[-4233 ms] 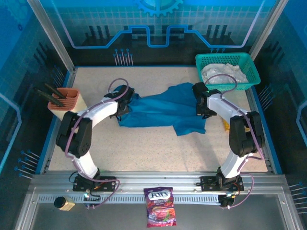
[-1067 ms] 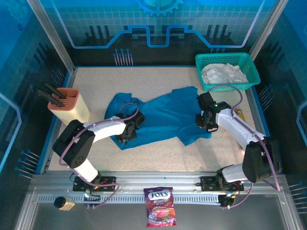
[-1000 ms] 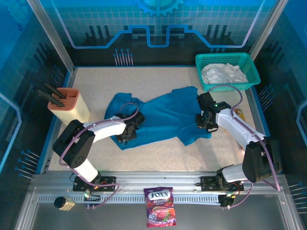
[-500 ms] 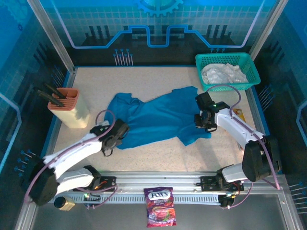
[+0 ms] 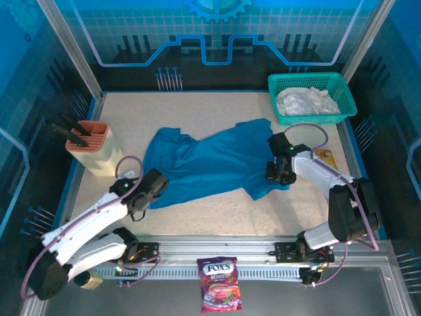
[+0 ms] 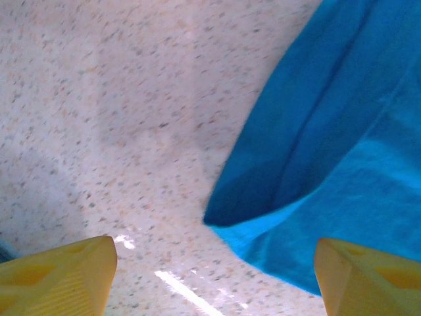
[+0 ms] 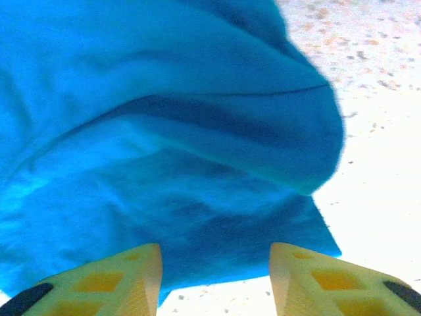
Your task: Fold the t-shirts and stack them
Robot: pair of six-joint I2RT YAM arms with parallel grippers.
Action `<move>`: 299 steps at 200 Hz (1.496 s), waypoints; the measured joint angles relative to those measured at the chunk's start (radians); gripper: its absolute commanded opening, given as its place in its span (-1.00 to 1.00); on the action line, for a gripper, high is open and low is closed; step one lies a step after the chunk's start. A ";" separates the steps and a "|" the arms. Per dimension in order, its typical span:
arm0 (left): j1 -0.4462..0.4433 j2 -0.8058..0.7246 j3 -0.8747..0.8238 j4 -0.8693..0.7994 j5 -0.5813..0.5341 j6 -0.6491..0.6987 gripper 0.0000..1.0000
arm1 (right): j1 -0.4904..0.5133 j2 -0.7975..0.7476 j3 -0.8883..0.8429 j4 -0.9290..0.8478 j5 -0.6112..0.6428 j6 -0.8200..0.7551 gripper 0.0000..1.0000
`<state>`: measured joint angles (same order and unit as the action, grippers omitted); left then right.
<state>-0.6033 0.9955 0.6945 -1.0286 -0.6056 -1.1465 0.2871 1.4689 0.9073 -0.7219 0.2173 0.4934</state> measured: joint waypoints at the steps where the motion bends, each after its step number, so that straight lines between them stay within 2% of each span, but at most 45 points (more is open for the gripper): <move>1: 0.000 0.005 0.003 0.003 0.000 0.002 0.60 | -0.002 0.000 0.000 0.001 0.001 0.001 0.11; 18: 0.000 0.110 0.044 0.076 0.000 0.051 0.59 | -0.040 0.015 -0.003 0.017 0.014 0.002 0.23; 32: 0.000 0.182 0.058 0.148 0.004 0.090 0.58 | -0.067 0.041 -0.003 0.040 0.014 -0.003 0.21; 50: 0.002 0.275 0.077 0.229 0.016 0.136 0.55 | -0.088 0.095 -0.003 0.072 0.005 -0.010 -0.02; 81: 0.016 0.425 0.119 0.344 0.050 0.203 0.45 | -0.102 0.171 -0.009 0.123 -0.028 0.004 -0.30; 94: 0.026 0.473 0.126 0.390 0.069 0.223 0.40 | -0.106 0.166 -0.018 0.150 -0.043 0.010 -0.55; 111: 0.041 0.512 0.126 0.429 0.091 0.241 0.39 | -0.114 0.147 -0.039 0.176 -0.065 0.008 -1.00; 155: 0.079 0.536 0.106 0.502 0.135 0.265 0.34 | -0.123 0.032 -0.138 0.172 -0.104 0.036 -1.00; 194: 0.110 0.536 0.071 0.525 0.163 0.282 0.31 | -0.123 -0.214 -0.211 0.064 -0.122 0.058 -1.00; 205: 0.118 0.536 0.069 0.525 0.167 0.288 0.35 | -0.123 -0.271 -0.222 0.039 -0.125 0.066 -0.65; 218: 0.123 0.536 0.075 0.520 0.169 0.304 0.45 | -0.123 -0.307 -0.233 0.017 -0.135 0.071 -0.15; 234: 0.123 0.536 0.117 0.484 0.172 0.345 0.57 | -0.123 -0.307 -0.237 -0.003 -0.149 0.082 0.14; 258: 0.123 0.537 0.282 0.420 0.175 0.416 0.60 | -0.123 -0.292 -0.227 -0.027 -0.151 0.075 0.22; 279: 0.123 0.557 0.476 0.397 0.177 0.493 0.59 | -0.123 -0.282 -0.177 -0.053 -0.147 0.067 0.15; 299: 0.125 0.622 0.637 0.383 0.193 0.554 0.47 | -0.123 -0.254 -0.094 -0.056 -0.142 0.050 0.07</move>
<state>-0.4782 1.6173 1.3312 -0.6460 -0.4129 -0.5930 0.1642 1.2144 0.8135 -0.7780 0.0750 0.5438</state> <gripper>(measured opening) 0.772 0.562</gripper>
